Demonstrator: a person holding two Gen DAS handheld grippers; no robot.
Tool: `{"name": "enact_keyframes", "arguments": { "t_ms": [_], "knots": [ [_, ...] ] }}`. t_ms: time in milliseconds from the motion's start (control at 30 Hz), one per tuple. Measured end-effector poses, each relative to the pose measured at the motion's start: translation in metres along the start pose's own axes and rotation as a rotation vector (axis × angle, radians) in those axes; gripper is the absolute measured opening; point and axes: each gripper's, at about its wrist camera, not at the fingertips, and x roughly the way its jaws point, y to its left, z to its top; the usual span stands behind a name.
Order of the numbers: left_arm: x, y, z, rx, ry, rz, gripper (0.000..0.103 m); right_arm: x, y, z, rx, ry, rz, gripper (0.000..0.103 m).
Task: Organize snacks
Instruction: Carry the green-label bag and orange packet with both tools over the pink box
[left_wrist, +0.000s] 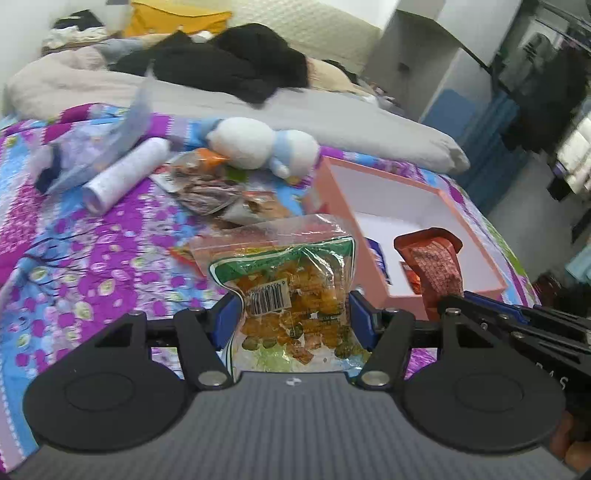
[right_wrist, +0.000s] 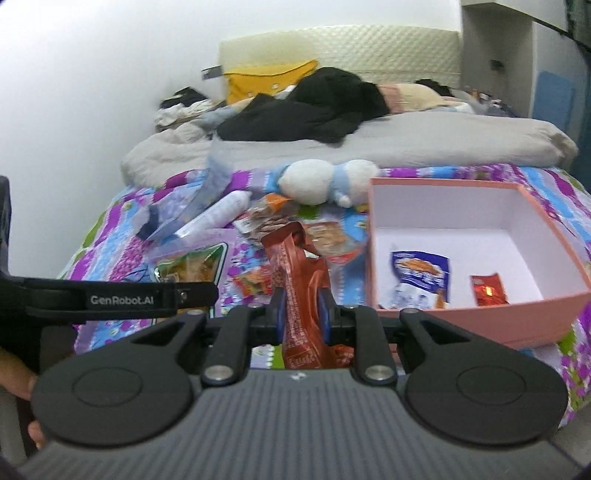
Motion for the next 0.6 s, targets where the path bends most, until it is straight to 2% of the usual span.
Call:
{"name": "enact_keyframes", "arguments": {
  "t_ms": [300, 600],
  "knots": [
    [0.046, -0.045, 0.021, 0.048, 0.063, -0.065, 0.068, -0.001, -0.05, 0.007, 0.085, 0.0, -0.043, 0.022],
    [0.128, -0.093, 0.075, 0.09, 0.101, -0.11, 0.068, 0.044, -0.117, 0.044, 0.12, -0.004, -0.051, 0.022]
  ]
}}
